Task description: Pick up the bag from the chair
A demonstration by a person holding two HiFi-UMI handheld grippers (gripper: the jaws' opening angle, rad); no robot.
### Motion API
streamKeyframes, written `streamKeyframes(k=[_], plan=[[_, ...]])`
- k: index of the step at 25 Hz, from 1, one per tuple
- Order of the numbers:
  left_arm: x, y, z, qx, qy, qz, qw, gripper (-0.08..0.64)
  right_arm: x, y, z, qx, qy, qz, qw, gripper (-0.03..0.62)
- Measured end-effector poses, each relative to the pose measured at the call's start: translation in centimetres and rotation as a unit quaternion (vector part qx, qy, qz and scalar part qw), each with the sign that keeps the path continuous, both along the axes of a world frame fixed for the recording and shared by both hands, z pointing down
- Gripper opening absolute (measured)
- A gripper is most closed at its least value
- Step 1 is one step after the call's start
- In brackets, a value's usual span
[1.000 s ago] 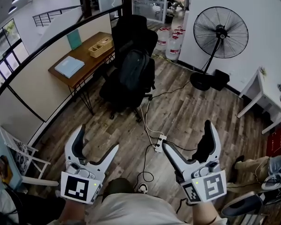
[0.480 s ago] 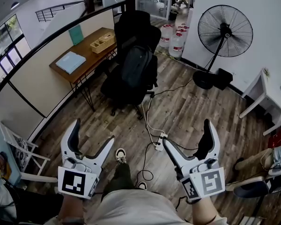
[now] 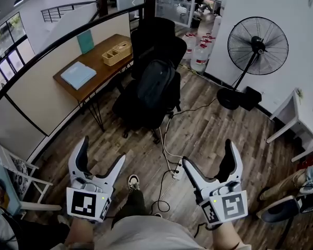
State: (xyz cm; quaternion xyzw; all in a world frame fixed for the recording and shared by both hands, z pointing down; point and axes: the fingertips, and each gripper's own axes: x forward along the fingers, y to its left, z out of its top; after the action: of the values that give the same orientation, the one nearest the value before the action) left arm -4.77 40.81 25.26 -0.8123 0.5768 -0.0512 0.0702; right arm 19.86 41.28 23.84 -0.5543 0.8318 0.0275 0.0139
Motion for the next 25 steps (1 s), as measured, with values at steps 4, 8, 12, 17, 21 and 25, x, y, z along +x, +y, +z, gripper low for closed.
streamKeyframes(k=[4, 8, 12, 17, 21, 25], plan=[[-2.3, -5.0, 0.2, -0.006, -0.003, -0.005, 1.0000, 0.419, -2.0, -5.0, 0.6, -0.012, -0.003, -0.001, 1.000, 0.548], [-5.1, -10.7, 0.1, -0.013, -0.007, -0.001, 0.9999, 0.419, -4.6, -10.6, 1.1, -0.026, 0.010, 0.004, 1.000, 0.549], [-8.2, -16.6, -0.1, -0.016, -0.004, 0.014, 0.9998, 0.420, -7.7, -16.7, 1.3, -0.034, 0.012, 0.014, 0.999, 0.551], [-11.6, -22.8, 0.5, -0.034, -0.011, 0.032, 0.9989, 0.419, -11.6, -23.5, 1.2, -0.034, 0.015, 0.024, 0.999, 0.563], [-13.8, -26.5, 0.6, -0.041, -0.003, 0.033, 0.9986, 0.419, -13.7, -26.9, 1.1, -0.032, 0.020, 0.025, 0.999, 0.572], [-15.0, -29.3, 0.8, -0.035, 0.000, 0.030, 0.9989, 0.419, -13.2, -29.4, 1.3, -0.034, 0.035, 0.037, 0.998, 0.574]])
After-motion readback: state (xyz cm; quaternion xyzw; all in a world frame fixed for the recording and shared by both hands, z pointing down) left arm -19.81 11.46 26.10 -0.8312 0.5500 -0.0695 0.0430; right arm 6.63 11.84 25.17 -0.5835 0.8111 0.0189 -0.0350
